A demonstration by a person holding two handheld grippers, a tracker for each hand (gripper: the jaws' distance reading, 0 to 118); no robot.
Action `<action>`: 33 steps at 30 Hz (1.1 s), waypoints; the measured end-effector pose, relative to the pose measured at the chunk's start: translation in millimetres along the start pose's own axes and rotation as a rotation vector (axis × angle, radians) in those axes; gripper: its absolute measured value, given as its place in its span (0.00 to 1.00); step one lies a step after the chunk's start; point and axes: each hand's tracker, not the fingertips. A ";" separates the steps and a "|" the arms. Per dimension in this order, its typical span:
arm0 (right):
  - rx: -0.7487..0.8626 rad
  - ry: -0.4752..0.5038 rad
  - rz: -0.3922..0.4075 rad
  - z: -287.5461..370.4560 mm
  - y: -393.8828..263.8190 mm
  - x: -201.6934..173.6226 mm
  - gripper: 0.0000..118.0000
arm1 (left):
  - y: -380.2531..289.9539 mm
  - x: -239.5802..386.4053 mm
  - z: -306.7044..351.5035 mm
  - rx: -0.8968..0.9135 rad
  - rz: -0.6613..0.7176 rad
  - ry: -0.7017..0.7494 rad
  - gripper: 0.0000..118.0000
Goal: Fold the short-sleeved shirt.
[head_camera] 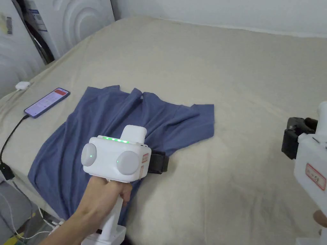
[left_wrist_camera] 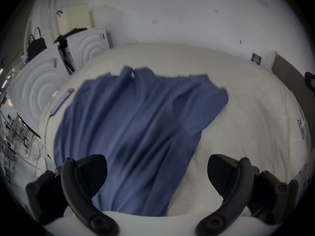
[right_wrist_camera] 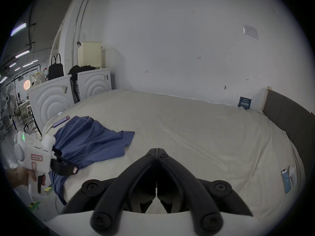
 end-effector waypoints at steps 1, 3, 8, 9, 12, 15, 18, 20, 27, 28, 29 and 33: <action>-0.016 -0.004 -0.002 -1.6 -2.5 1.8 0.00 | -1.2 -2.4 -6.3 -0.012 0.005 -0.001 0.99; -0.034 0.000 -0.011 -1.5 -6.7 5.4 0.00 | 0.1 -4.2 -20.0 -0.034 0.021 0.005 0.88; -0.045 -0.006 0.003 4.0 -12.6 10.7 0.00 | 6.3 -20.9 1.1 -0.011 0.072 0.011 0.38; -0.047 -0.007 0.012 7.9 -12.6 11.8 0.00 | 7.7 -22.4 4.9 0.000 0.091 -0.006 0.04; -0.028 -0.014 0.036 22.6 -12.7 18.9 0.00 | 13.2 -23.5 6.8 -0.039 0.088 -0.022 0.04; -0.032 -0.015 0.029 41.5 -11.3 34.5 0.00 | 30.2 -17.5 20.9 0.004 0.119 0.008 0.04; -0.029 -0.056 0.048 60.9 -18.6 54.0 0.00 | 47.3 0.5 35.8 0.026 0.092 -0.011 0.04; -0.017 -0.086 0.059 71.7 -25.7 70.1 0.00 | 61.6 23.6 44.4 0.050 0.061 -0.026 0.04; 0.020 -0.207 0.000 125.2 -34.5 137.5 0.00 | 121.2 166.7 57.6 0.115 -0.088 -0.168 0.04; 0.020 -0.233 -0.006 134.3 -36.2 149.8 0.00 | 129.3 194.7 59.5 0.124 -0.109 -0.197 0.04; 0.018 -0.264 -0.010 142.5 -38.0 161.7 0.00 | 136.2 222.2 61.6 0.138 -0.133 -0.227 0.04; 0.008 -0.367 -0.061 177.7 -46.9 207.9 0.00 | 159.4 352.8 74.8 0.144 -0.238 -0.386 0.04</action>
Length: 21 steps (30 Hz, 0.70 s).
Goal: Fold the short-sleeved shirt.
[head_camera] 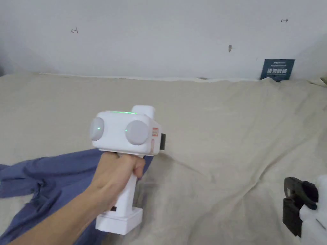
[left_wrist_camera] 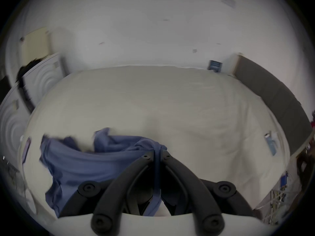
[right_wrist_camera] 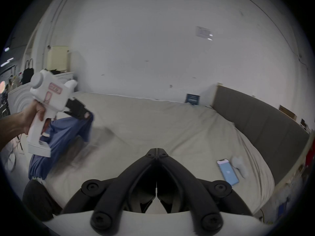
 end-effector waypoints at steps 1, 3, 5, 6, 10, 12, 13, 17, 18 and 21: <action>0.000 -0.021 -0.024 3.7 -2.1 12.7 0.00 | 10.0 32.6 -13.2 0.017 -0.037 -0.042 0.04; -0.006 -0.077 -0.050 11.9 -5.5 34.4 0.00 | 20.4 94.3 -36.3 0.001 -0.081 -0.114 0.04; -0.012 -0.110 -0.062 15.9 -11.5 52.7 0.00 | 16.7 152.8 -56.6 -0.043 -0.111 -0.206 0.04; -0.022 -0.134 -0.063 16.9 -14.9 61.3 0.00 | 12.7 181.6 -68.3 -0.065 -0.132 -0.248 0.04; -0.046 -0.173 -0.054 12.5 -28.4 83.4 0.00 | -14.1 242.5 -112.1 -0.161 -0.188 -0.303 0.04; -0.067 -0.174 -0.075 10.5 -33.8 90.5 0.00 | -23.4 248.5 -131.4 -0.193 -0.161 -0.291 0.04; -0.071 -0.169 -0.090 9.5 -36.8 92.7 0.00 | -27.8 245.9 -137.4 -0.208 -0.152 -0.281 0.04; -0.089 -0.158 -0.115 0.8 -42.6 89.9 0.00 | -28.6 221.1 -130.4 -0.174 -0.167 -0.231 0.99; -0.094 -0.146 -0.125 -1.3 -42.0 87.2 0.00 | -30.8 207.0 -141.2 -0.122 -0.159 -0.190 0.87; -0.076 -0.101 -0.162 2.8 -35.7 71.1 0.00 | -18.4 155.5 -77.6 -0.143 -0.111 -0.239 0.87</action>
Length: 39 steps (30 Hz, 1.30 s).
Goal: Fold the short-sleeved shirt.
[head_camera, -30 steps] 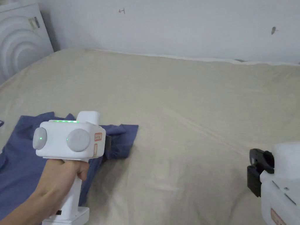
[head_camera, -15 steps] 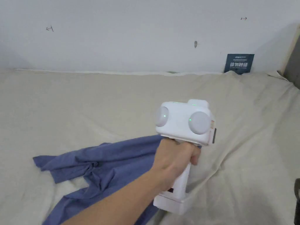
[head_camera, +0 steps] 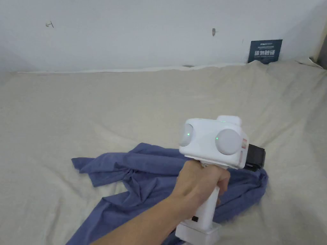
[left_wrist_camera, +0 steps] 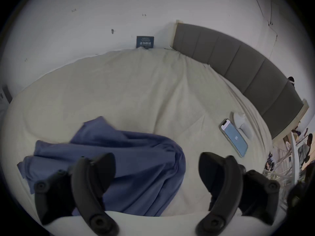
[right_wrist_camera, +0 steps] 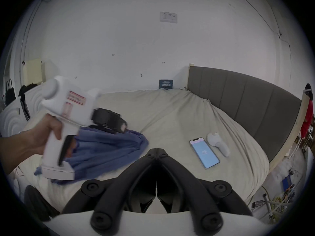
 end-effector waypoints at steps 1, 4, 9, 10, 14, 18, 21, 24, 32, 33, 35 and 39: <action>0.007 0.010 0.001 2.5 2.3 -6.9 0.00 | -7.2 -16.8 21.3 0.037 -0.001 0.020 0.87; 0.044 0.069 -0.014 15.8 6.9 -30.3 0.00 | -46.2 -67.0 118.3 0.113 -0.058 0.117 0.82; 0.057 0.160 -0.004 35.5 8.0 -68.9 0.00 | -140.4 -165.3 231.1 0.108 -0.038 0.349 0.00; 0.053 0.188 -0.006 39.1 8.0 -76.7 0.00 | -163.1 -185.4 248.7 0.134 -0.005 0.402 0.00; 0.028 0.225 0.010 42.1 5.8 -102.9 0.00 | -222.2 -238.4 274.7 0.007 0.157 0.442 0.00; -0.002 0.247 0.057 43.0 0.2 -123.4 0.00 | -256.8 -249.1 270.4 -0.058 0.186 0.398 0.00; -0.016 0.254 0.089 45.4 -2.1 -133.0 0.00 | -269.8 -242.9 253.5 -0.070 0.186 0.314 0.00; -0.032 0.251 0.120 46.2 -5.8 -138.3 0.00 | -277.7 -238.6 229.0 -0.120 0.122 0.296 1.00; -0.079 0.238 0.151 42.4 -17.4 -138.0 0.00 | -280.7 -249.6 193.0 -0.095 0.195 0.292 0.48; -0.083 0.237 0.154 43.2 -17.5 -137.9 0.00 | -282.3 -252.5 194.8 -0.097 0.216 0.264 0.04; -0.090 0.237 0.160 40.1 -18.7 -139.7 0.00 | -285.3 -252.5 194.4 -0.104 0.238 0.257 0.04; -0.109 0.247 0.173 30.9 -19.4 -146.5 0.00 | -280.7 -243.8 203.0 -0.094 0.244 0.265 0.04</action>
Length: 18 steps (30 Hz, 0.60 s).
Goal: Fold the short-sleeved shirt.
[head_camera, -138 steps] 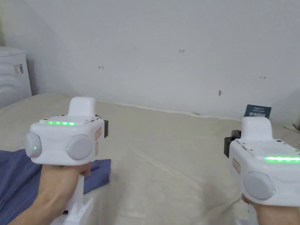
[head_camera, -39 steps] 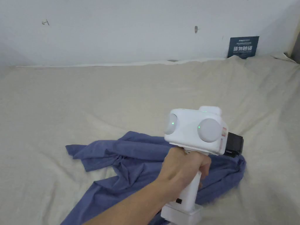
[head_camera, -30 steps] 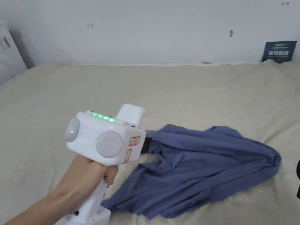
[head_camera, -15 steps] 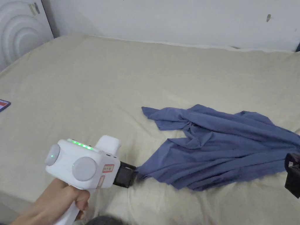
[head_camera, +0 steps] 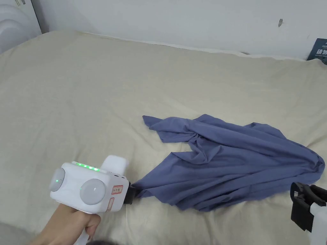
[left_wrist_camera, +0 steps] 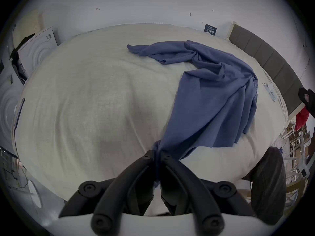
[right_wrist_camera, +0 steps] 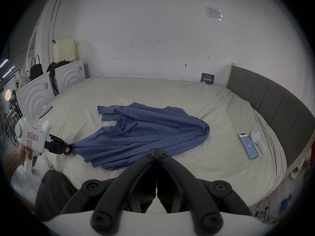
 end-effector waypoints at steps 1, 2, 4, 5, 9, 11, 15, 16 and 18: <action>-0.004 0.006 0.006 -1.4 0.9 -2.1 0.00 | 0.5 -4.5 -3.4 0.017 0.040 -0.021 0.04; -0.006 0.010 0.013 -2.3 1.8 -4.5 0.00 | 1.0 -6.5 -1.4 0.033 0.056 -0.029 0.04; -0.013 0.023 0.031 -7.7 4.9 -9.3 0.00 | 0.6 -8.5 0.4 0.033 0.056 -0.025 0.04; -0.017 0.031 0.038 -11.5 7.6 -11.4 0.00 | -1.2 -5.3 -0.3 0.027 0.055 -0.027 0.04; -0.015 0.061 0.087 -42.4 35.2 -25.2 0.00 | -0.6 -8.3 0.3 0.023 0.048 -0.042 0.04; -0.023 0.080 0.125 -72.8 58.7 -34.0 0.00 | 0.9 -12.7 2.5 0.039 0.058 -0.051 0.04; -0.047 0.114 0.224 -157.1 116.2 -56.8 0.00 | 3.2 -9.6 12.3 0.048 0.074 -0.089 0.04; -0.055 0.118 0.253 -180.3 128.5 -62.7 0.00 | 2.6 -10.7 12.7 0.051 0.074 -0.092 0.04; -0.088 0.126 0.319 -229.1 147.3 -72.0 0.00 | 0.5 -19.4 10.0 0.057 0.078 -0.105 0.04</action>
